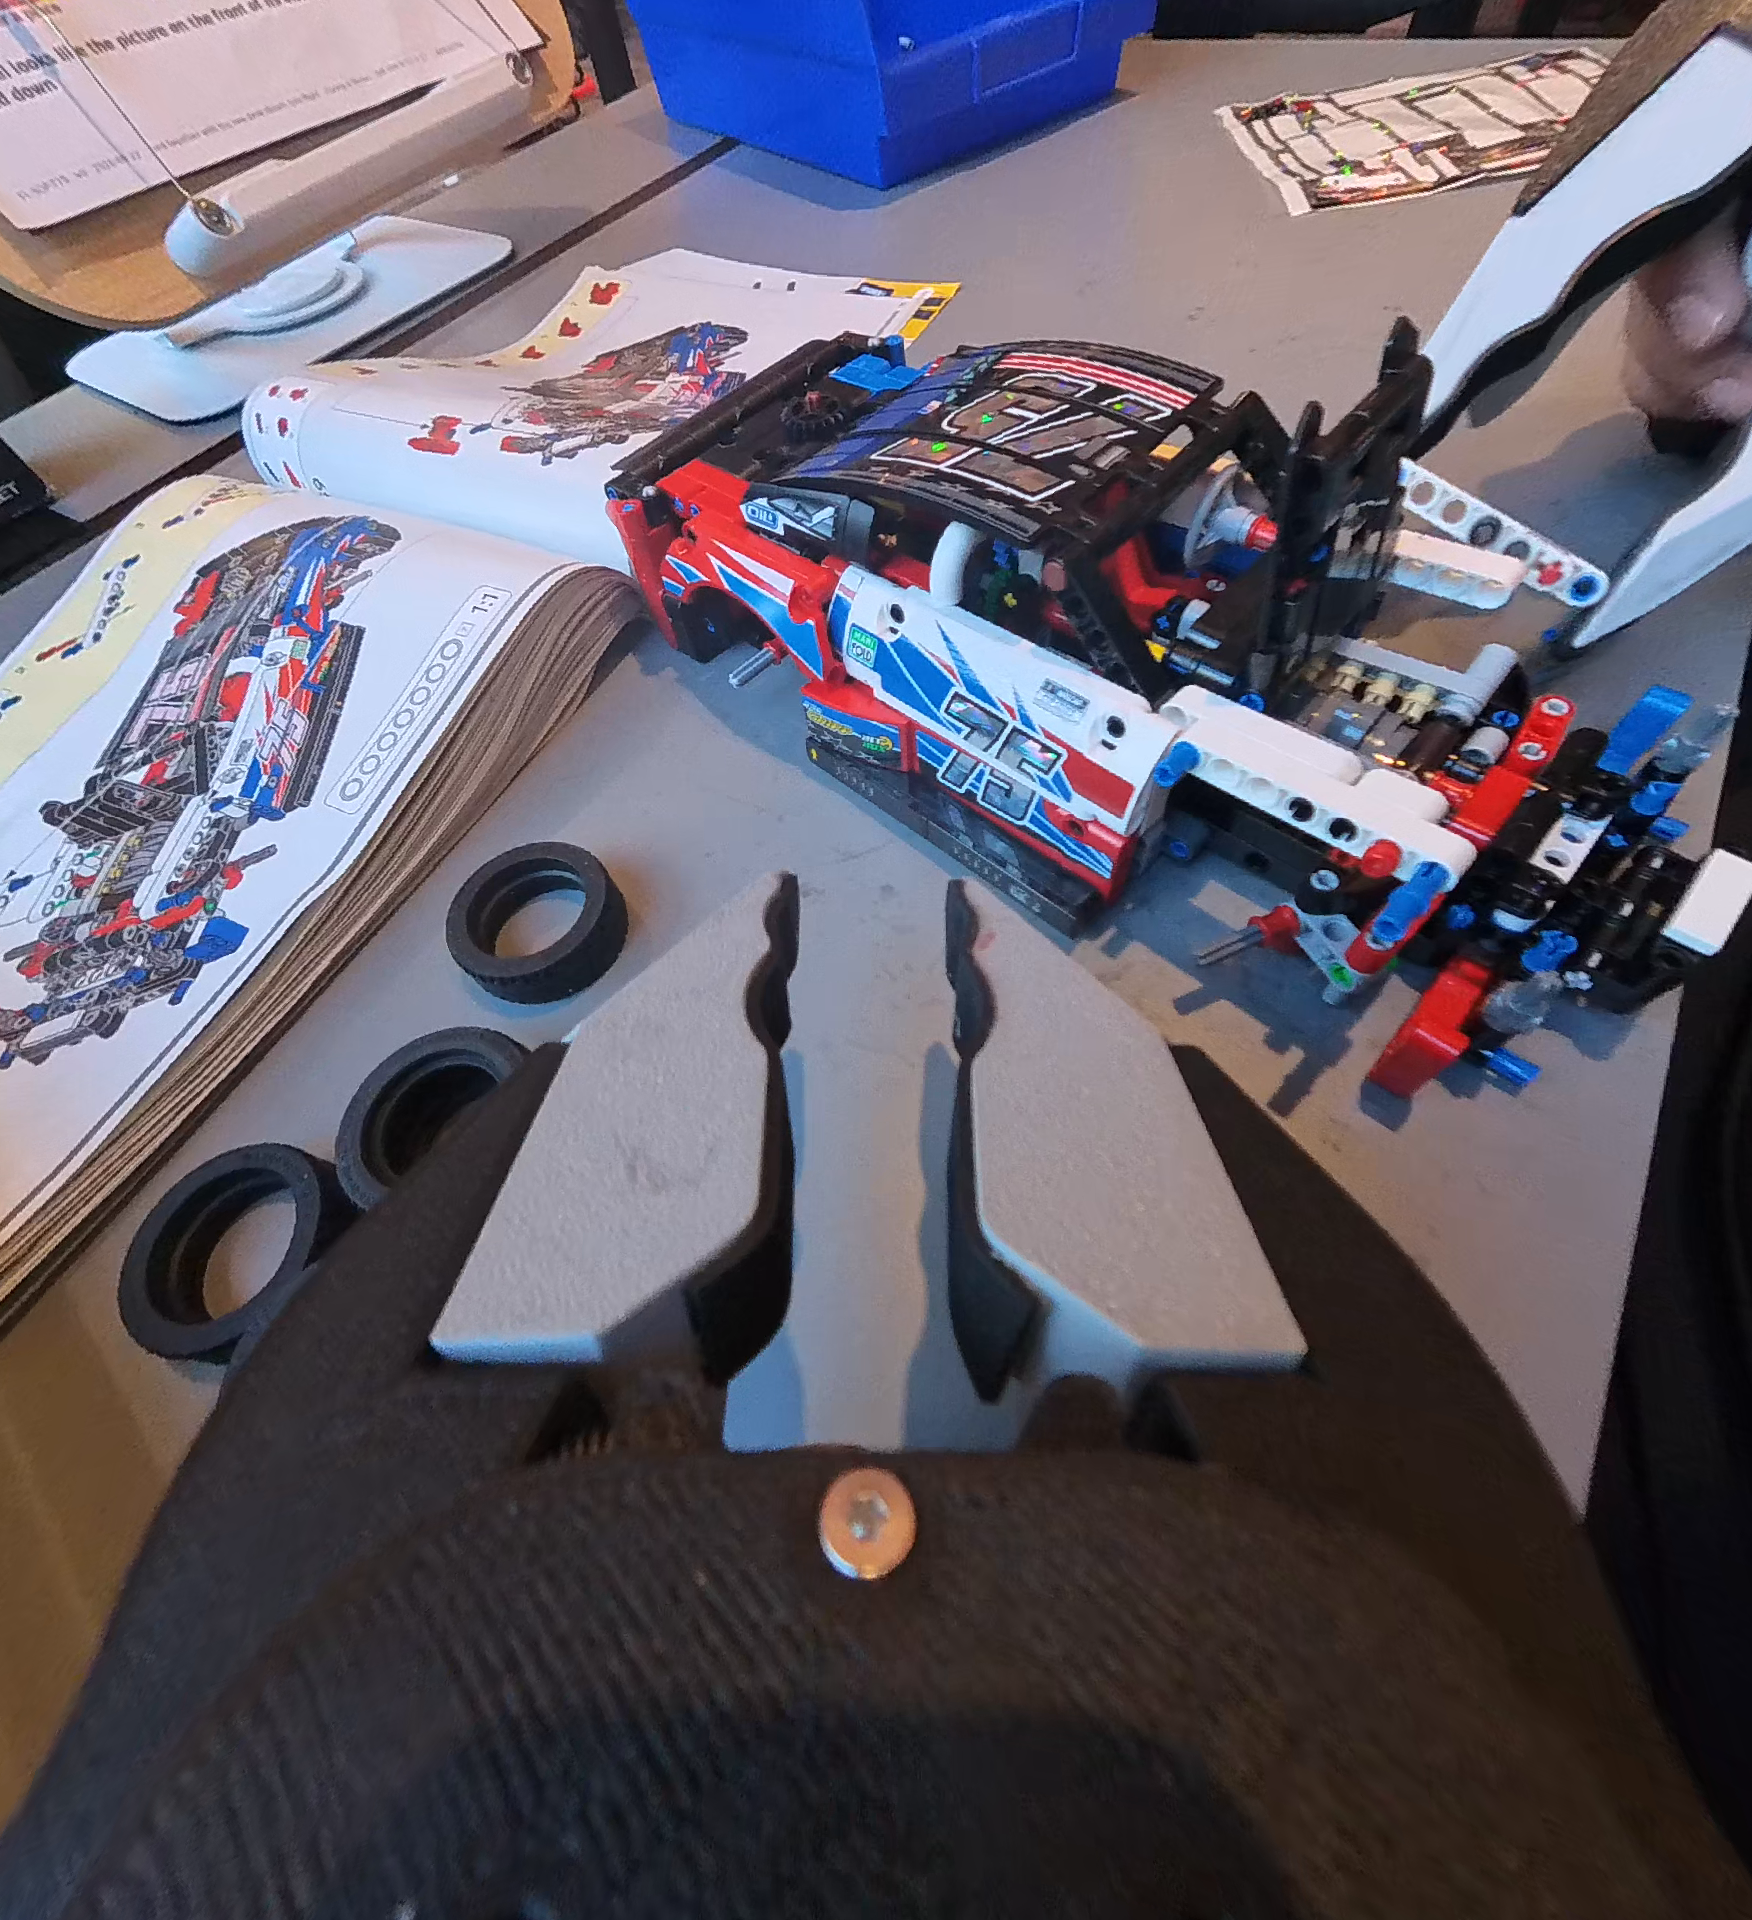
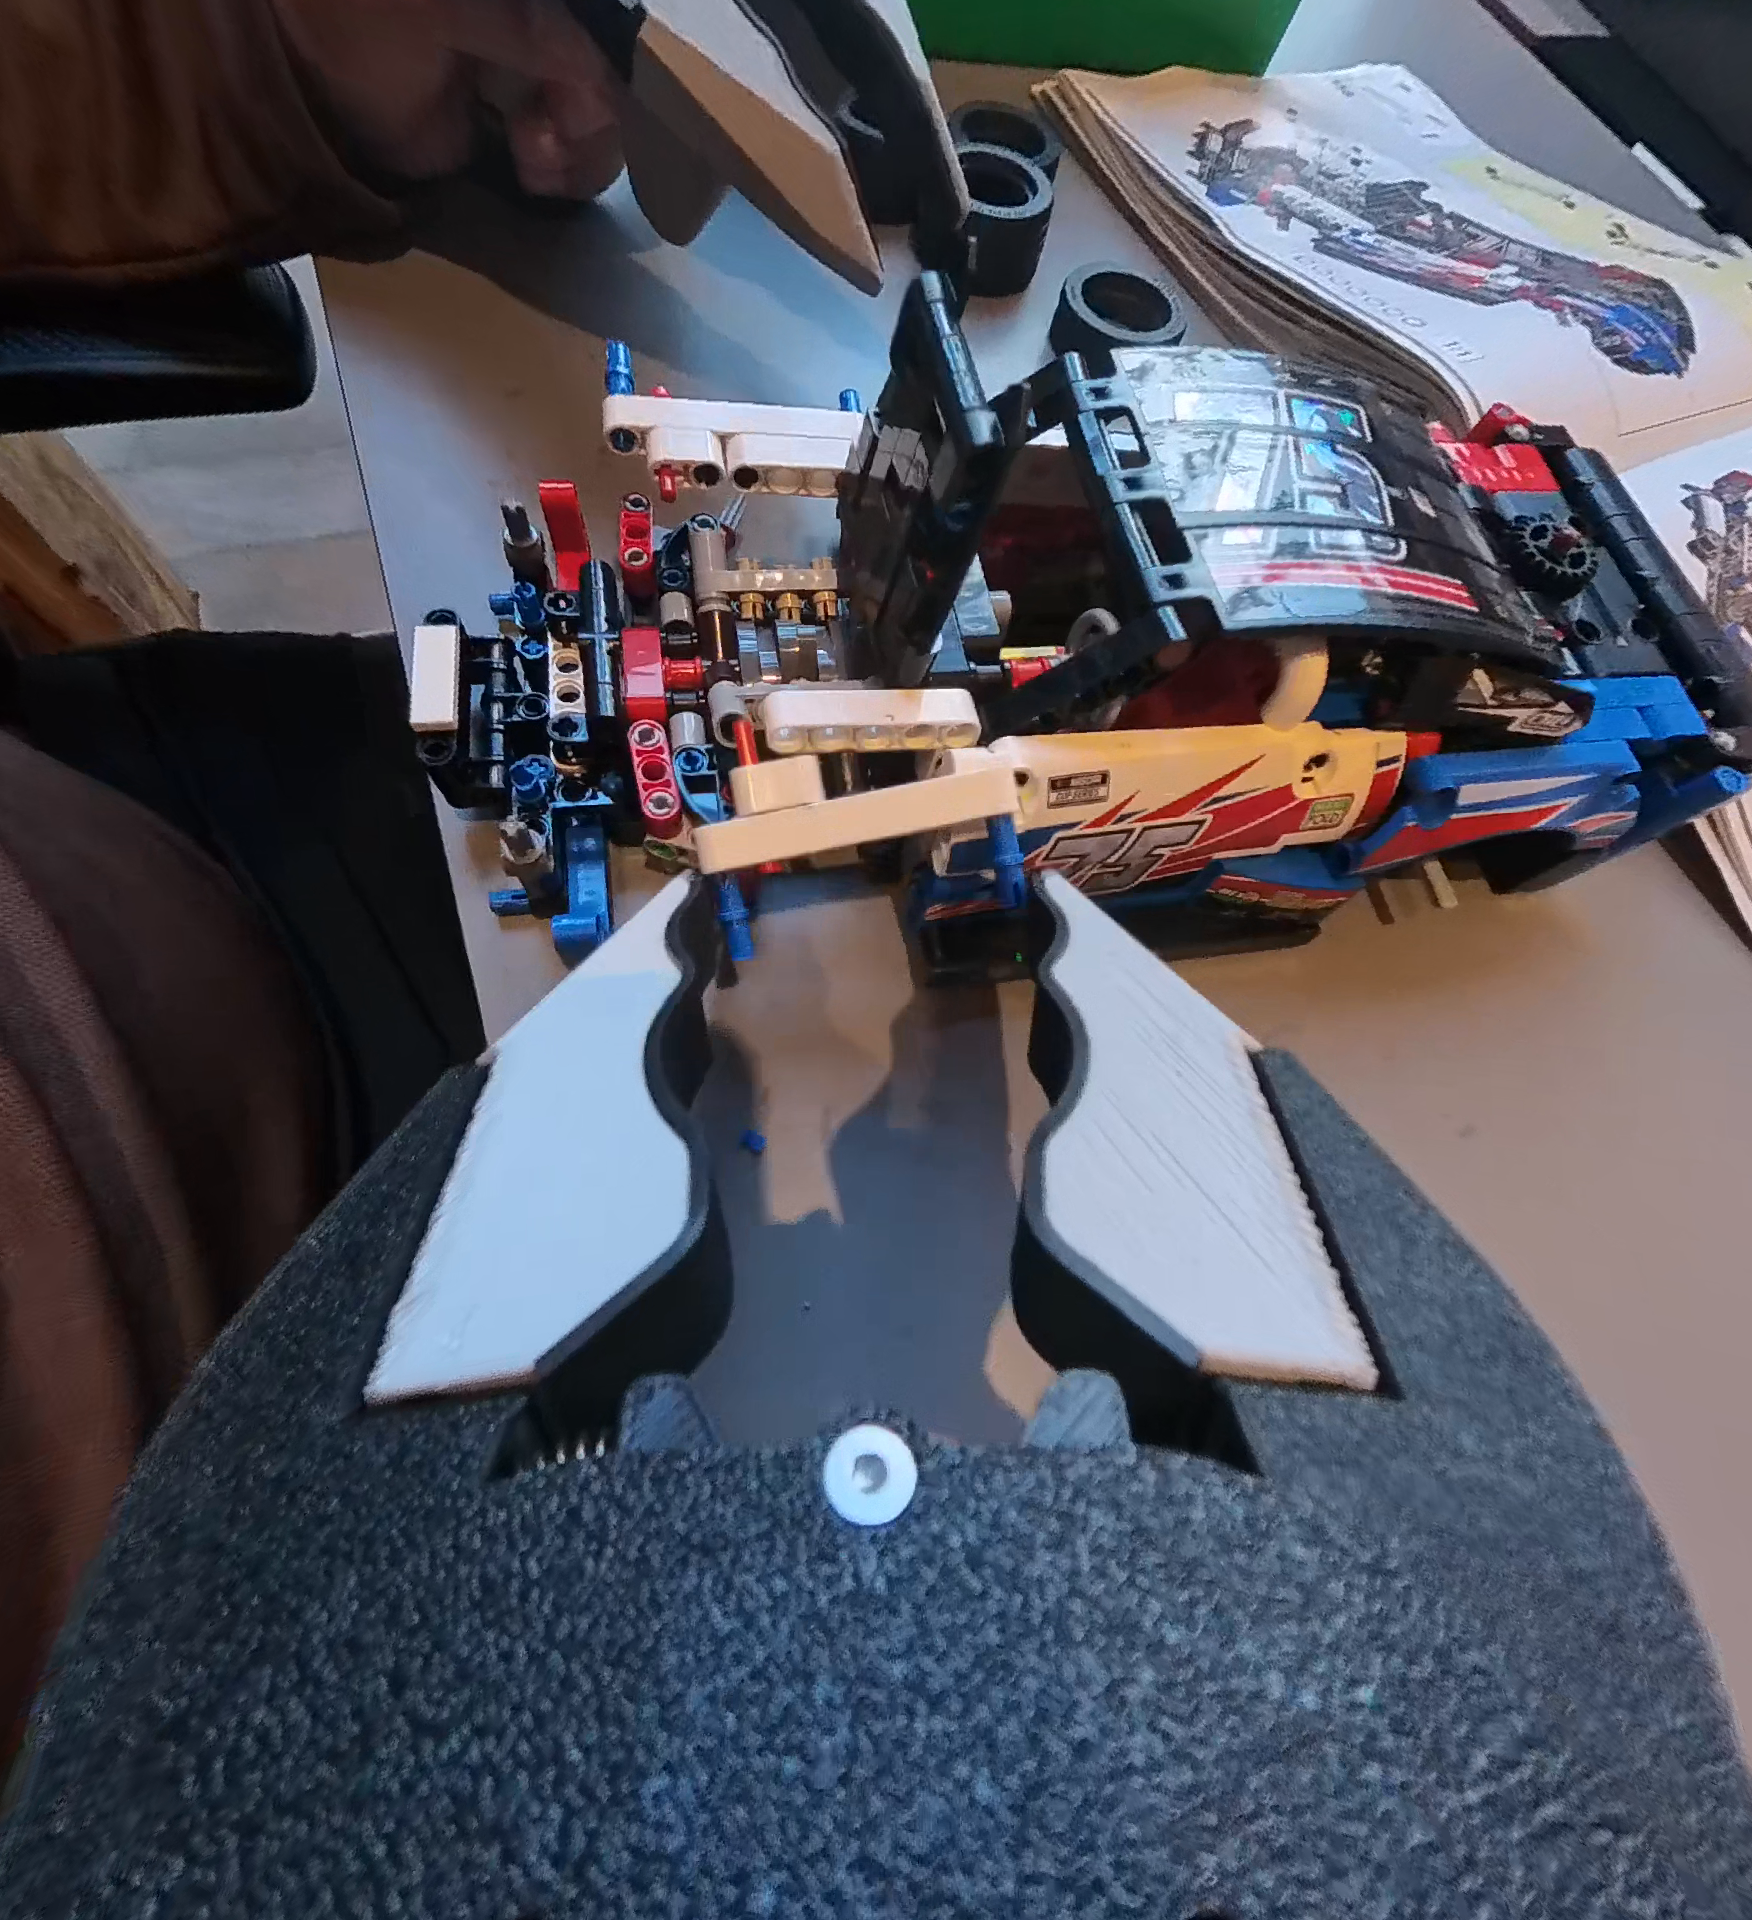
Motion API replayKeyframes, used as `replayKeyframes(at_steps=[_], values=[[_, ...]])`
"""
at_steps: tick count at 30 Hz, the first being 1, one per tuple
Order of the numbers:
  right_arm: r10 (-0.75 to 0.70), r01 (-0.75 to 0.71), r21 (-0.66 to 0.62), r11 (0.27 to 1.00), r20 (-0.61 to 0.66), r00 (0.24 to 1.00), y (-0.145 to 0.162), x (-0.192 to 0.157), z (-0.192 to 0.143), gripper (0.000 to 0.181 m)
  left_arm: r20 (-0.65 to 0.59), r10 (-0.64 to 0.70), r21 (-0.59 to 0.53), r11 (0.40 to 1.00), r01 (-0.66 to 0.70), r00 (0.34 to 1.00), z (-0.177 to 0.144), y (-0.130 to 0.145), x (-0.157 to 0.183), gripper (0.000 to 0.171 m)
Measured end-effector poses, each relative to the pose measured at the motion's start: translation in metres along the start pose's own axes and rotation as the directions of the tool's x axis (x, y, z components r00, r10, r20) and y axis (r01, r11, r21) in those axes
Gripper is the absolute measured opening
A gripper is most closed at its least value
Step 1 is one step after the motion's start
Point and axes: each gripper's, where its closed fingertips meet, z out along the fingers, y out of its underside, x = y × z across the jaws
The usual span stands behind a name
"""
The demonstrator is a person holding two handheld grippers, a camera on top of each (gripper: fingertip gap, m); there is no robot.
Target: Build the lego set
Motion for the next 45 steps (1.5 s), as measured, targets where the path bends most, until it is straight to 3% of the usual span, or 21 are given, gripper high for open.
replayKeyframes(at_steps=[21, 45], values=[[0.011, -0.005, -0.162, 0.987, 0.036, 0.999, 0.002, -0.011, -0.004, 0.059, 0.006, 0.004, 0.004, 1.000, -0.004, 1.000, 0.000, -0.001, -0.001, 0.026], [0.042, -0.034, -0.085, 0.996, 0.105, 0.994, 0.007, -0.012, -0.007, 0.059, 0.002, 0.007, 0.009, 1.000, -0.007, 1.000, -0.001, -0.001, 0.000, 0.025]])
